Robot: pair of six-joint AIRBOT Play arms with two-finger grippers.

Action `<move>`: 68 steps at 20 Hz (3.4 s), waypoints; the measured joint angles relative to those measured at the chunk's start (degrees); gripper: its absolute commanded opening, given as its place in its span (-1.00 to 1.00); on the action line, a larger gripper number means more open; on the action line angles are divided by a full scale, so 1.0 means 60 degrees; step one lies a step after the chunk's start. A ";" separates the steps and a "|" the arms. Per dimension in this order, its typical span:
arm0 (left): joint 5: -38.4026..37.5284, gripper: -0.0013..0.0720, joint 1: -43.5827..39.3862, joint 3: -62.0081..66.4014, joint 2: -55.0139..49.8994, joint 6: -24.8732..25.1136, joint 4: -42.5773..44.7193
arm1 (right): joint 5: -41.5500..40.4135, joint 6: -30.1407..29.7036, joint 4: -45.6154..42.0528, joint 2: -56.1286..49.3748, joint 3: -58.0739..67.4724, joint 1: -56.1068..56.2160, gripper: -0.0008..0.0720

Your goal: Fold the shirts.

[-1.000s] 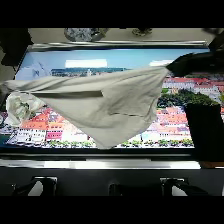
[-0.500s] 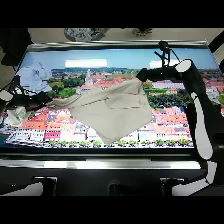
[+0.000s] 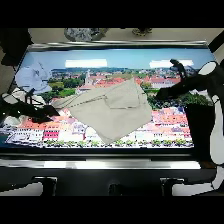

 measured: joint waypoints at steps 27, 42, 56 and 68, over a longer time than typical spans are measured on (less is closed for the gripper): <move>0.4065 -0.87 -0.3042 -0.1319 -0.0976 -0.0670 -0.2601 | -0.3832 0.0517 0.1810 0.0004 -0.5144 0.1920 -0.87; 0.0018 -0.87 -0.1989 0.6703 0.4076 -0.0102 -0.0499 | -0.5686 -0.1016 -0.1060 0.7479 -0.0127 0.1490 -0.87; -0.2667 -0.87 -0.2357 0.3512 0.4040 -0.0127 0.0022 | -0.0193 0.0131 -0.1763 0.6255 -0.1042 0.1457 -0.86; -0.1581 0.89 -0.2091 0.6535 -0.3570 0.1005 -0.0583 | -0.7093 0.1027 0.0106 0.0273 -0.1643 0.1373 0.32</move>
